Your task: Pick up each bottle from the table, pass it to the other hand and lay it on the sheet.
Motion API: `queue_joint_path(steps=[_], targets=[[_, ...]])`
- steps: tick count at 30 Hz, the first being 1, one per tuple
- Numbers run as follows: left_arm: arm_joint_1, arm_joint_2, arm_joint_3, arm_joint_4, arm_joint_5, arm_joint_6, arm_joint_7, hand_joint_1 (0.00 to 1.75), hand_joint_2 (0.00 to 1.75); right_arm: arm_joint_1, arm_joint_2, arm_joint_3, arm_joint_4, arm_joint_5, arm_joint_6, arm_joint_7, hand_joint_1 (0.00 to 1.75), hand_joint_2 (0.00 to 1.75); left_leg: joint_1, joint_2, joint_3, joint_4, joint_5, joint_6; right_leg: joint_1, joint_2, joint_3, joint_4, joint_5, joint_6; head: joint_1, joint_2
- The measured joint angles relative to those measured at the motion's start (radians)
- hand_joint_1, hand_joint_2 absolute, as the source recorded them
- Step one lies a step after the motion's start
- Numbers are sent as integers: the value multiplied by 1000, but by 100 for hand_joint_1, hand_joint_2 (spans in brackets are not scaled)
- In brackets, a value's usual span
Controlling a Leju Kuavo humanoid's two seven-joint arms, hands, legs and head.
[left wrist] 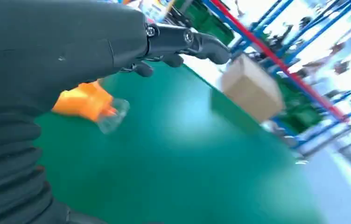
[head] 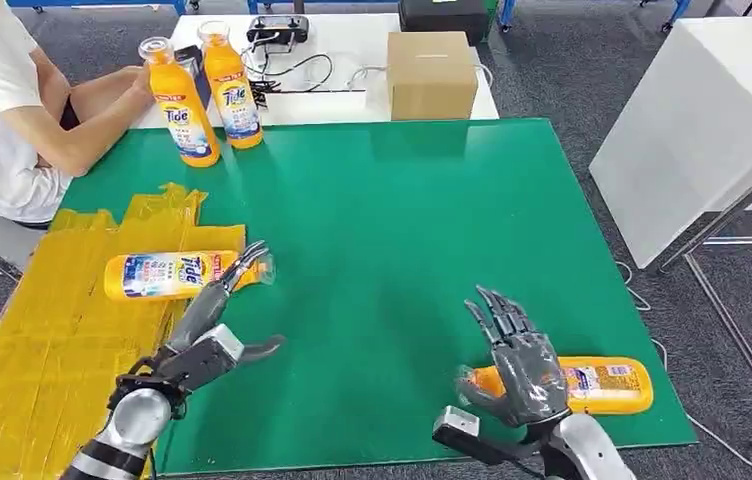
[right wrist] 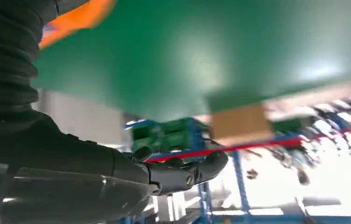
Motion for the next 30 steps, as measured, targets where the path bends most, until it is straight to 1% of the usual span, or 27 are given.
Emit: queue_joint_path(steps=[2,4,7,10,14,20,30], targets=[[36,-15,3,-25,39,-7,-8,0,175,29,-69,-20,-10,-20,38,34,0,175,0,-1,0,0,0,0,-1,-1,0,0,0,0,0,0],[63,-36,3,-32,33,9,-3,0,175,67,-151,-57,-26,-65,66,40,0,175,-1,-1,0,0,0,1,-2,-1,0,0,0,0,1,0],[80,-60,0,-31,37,16,-1,0,175,105,-225,-113,-41,-105,91,40,0,175,-2,0,0,0,-1,2,-2,0,0,0,0,1,0,0],[82,-79,-3,-26,41,16,0,0,175,120,-266,-156,-44,-115,102,39,0,175,-3,0,1,0,-1,2,-2,0,0,0,0,1,0,0],[85,-91,-10,-24,46,16,3,0,175,122,-287,-183,-44,-108,120,44,0,175,-2,0,1,0,-1,2,-2,0,1,0,0,1,0,0],[95,-97,-17,-23,64,16,10,0,175,125,-295,-211,-29,-95,150,82,0,175,0,0,1,0,-1,2,0,0,1,0,0,0,0,0],[100,-99,-37,-23,91,13,9,0,175,77,-271,-175,98,-74,155,76,0,175,-1,0,1,0,-1,2,0,0,1,0,0,1,0,0]])
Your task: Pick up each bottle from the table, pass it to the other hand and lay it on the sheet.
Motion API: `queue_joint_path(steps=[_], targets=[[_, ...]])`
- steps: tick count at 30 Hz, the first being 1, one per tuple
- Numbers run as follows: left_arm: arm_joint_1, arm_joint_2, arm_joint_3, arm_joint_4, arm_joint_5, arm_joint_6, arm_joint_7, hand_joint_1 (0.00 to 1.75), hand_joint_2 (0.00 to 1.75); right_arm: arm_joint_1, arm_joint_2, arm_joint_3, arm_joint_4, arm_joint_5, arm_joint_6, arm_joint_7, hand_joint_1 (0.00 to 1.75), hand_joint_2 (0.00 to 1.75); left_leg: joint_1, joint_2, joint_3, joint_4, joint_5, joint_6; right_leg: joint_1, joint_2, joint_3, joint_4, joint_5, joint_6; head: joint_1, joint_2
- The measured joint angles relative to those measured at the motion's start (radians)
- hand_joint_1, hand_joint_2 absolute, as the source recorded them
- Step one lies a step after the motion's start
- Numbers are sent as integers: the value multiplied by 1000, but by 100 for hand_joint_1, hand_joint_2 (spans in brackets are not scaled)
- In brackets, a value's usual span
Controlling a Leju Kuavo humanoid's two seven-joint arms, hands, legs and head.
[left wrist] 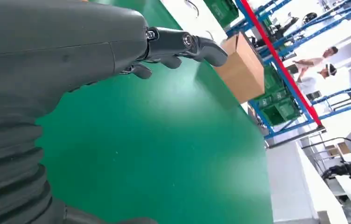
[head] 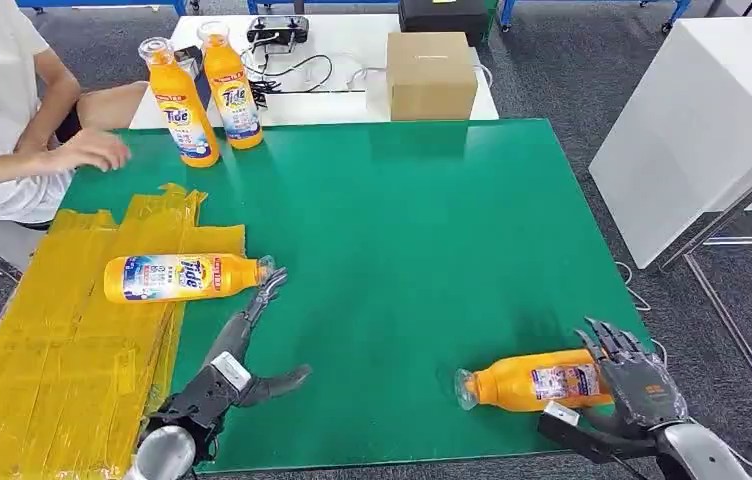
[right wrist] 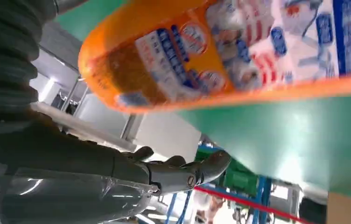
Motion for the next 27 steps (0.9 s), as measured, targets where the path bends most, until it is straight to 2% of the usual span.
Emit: queue_joint_path(steps=[13,14,15,16,17,21,23,27], targets=[[3,1,-7,-41,175,-76,-82,0,175,-83,8,71,146,-8,22,6,0,175,0,2,1,0,0,0,1,0,0,0,0,0,0,0],[5,2,-5,-50,214,-99,-100,0,175,-91,7,78,157,-8,27,7,45,175,1,3,1,0,0,0,1,1,1,0,0,0,0,0],[7,2,-3,-63,252,-123,-115,0,175,-99,7,83,167,-7,30,7,133,175,1,3,2,0,0,0,1,2,1,0,0,0,0,0],[9,3,2,-80,300,-158,-131,0,175,-108,8,89,181,-7,31,7,154,175,1,4,4,0,-1,0,1,2,2,0,0,0,0,0],[13,3,8,-94,332,-185,-140,0,175,-114,7,94,194,-3,31,10,162,175,1,4,5,-1,-2,-1,1,3,4,0,0,0,1,0],[29,6,38,-148,404,-256,-153,0,175,-135,10,116,241,20,31,29,164,175,1,4,12,-1,-3,0,1,4,0,-1,-2,1,1,0],[38,7,52,-164,412,-266,-153,0,175,-148,10,124,258,21,31,36,157,175,0,3,17,-1,-5,1,1,4,4,-1,-5,3,1,0],[45,9,67,-171,418,-279,-149,0,175,-162,10,133,271,28,31,40,159,175,0,0,17,0,-5,1,1,2,7,-1,-5,3,0,0]])
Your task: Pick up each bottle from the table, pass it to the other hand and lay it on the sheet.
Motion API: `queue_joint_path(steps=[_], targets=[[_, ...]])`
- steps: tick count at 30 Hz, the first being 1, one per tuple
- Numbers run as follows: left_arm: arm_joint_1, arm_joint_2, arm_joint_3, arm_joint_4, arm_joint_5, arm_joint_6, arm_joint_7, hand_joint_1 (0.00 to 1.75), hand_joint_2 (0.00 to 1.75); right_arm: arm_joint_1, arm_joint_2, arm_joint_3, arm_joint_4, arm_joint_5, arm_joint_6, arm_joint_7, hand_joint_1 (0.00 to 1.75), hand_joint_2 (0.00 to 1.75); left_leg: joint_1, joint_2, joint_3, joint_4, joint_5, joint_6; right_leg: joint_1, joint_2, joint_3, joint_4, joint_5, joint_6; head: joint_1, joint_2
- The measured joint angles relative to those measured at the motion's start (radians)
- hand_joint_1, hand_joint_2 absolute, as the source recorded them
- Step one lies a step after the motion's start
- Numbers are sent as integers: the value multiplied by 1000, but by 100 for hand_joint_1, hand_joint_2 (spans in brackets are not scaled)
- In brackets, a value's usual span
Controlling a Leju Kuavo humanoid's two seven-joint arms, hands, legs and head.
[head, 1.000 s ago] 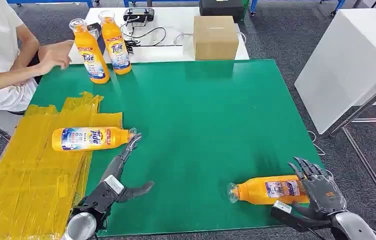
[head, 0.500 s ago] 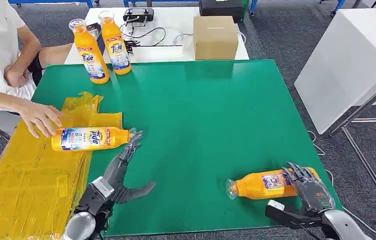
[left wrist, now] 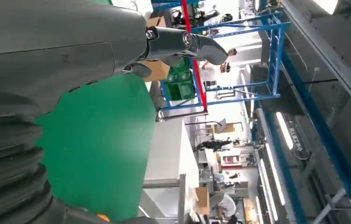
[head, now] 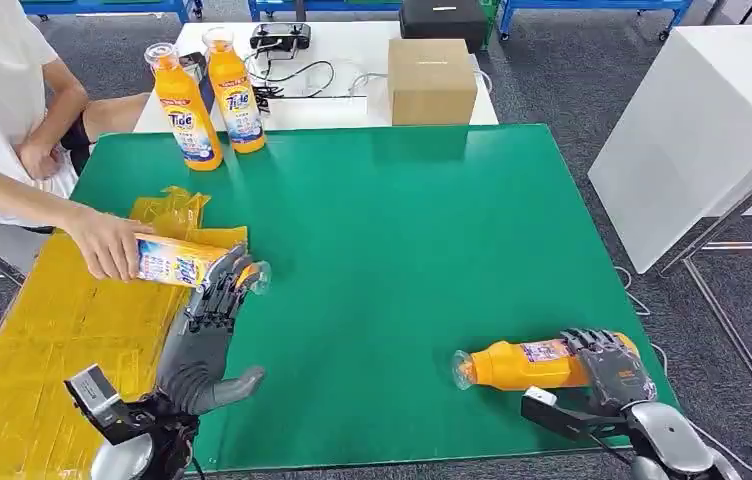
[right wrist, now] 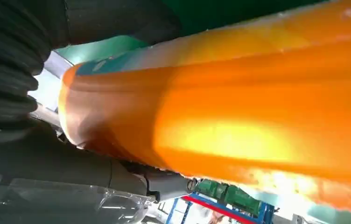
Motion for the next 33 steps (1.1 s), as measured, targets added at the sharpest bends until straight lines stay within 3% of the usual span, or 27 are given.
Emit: queue_joint_path(steps=[5,6,10,18,22,24,28,33], targets=[[7,0,12,0,0,-13,16,0,175,-18,8,6,11,24,-18,13,168,175,0,0,-1,0,0,0,0,0,5,0,0,0,0,0],[10,0,12,0,-3,-14,21,0,175,-18,18,5,11,36,-49,15,175,175,0,0,-2,0,0,0,0,0,10,0,0,0,0,0],[25,-1,14,-4,-19,-14,41,0,175,-21,89,-9,10,47,-170,9,175,175,0,2,-2,0,-1,-1,0,1,9,0,0,0,0,0],[33,0,0,-2,-62,-7,84,0,175,-18,318,-122,-64,-259,-319,-193,175,175,2,2,-5,0,0,-2,1,0,6,1,0,0,0,0],[12,0,-38,25,-74,1,102,0,175,-49,428,-157,-88,-428,-328,-274,175,175,1,3,-5,0,0,-2,1,0,5,1,0,0,0,0],[3,0,-53,37,-75,4,103,0,175,-62,464,-161,-92,-440,-328,-279,175,175,1,2,-5,0,0,-2,0,0,5,1,0,0,0,0],[-5,2,-69,51,-74,10,105,0,175,-69,499,-167,-93,-456,-328,-289,150,175,0,1,-7,0,0,-1,0,0,5,1,0,0,0,0],[-35,3,-101,78,-66,1,123,0,175,-99,550,-170,-87,-573,-305,-330,157,175,0,2,-9,0,0,-1,0,0,2,1,0,0,0,0]])
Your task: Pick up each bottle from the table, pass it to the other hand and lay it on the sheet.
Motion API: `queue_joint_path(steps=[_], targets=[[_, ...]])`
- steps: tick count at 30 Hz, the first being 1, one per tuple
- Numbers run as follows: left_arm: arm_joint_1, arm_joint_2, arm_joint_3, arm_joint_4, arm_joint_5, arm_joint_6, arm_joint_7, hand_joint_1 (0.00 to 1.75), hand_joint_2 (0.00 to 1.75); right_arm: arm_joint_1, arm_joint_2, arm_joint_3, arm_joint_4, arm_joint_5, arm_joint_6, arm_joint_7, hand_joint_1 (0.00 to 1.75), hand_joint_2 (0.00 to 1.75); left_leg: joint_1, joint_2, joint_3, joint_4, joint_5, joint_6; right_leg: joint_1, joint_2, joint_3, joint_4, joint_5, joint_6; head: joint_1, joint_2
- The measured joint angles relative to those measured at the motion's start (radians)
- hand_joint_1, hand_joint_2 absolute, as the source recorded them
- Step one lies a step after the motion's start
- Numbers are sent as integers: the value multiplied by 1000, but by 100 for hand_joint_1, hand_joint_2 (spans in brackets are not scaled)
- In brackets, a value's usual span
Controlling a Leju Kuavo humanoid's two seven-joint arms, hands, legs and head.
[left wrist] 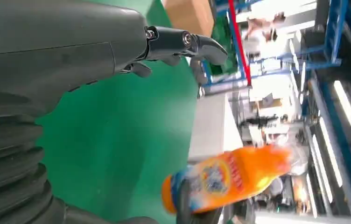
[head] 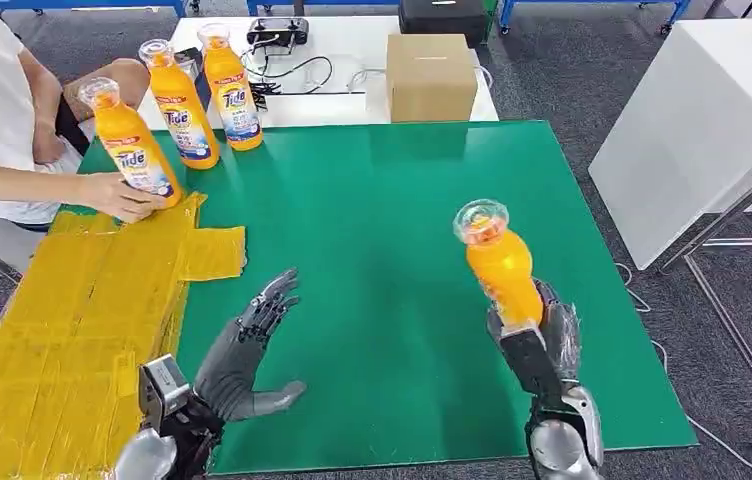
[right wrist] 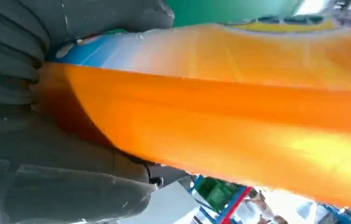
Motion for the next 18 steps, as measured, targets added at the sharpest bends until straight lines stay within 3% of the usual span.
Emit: queue_joint_path(steps=[11,18], targets=[[-102,-14,-76,67,81,28,22,0,175,-116,124,161,108,-232,156,-102,164,175,1,0,-1,0,1,-1,1,0,-1,1,0,0,0,0],[-122,-8,-74,71,132,40,12,0,175,-137,164,360,127,-210,157,-121,164,175,1,-1,-3,0,1,-1,1,0,-3,1,0,0,0,0]])
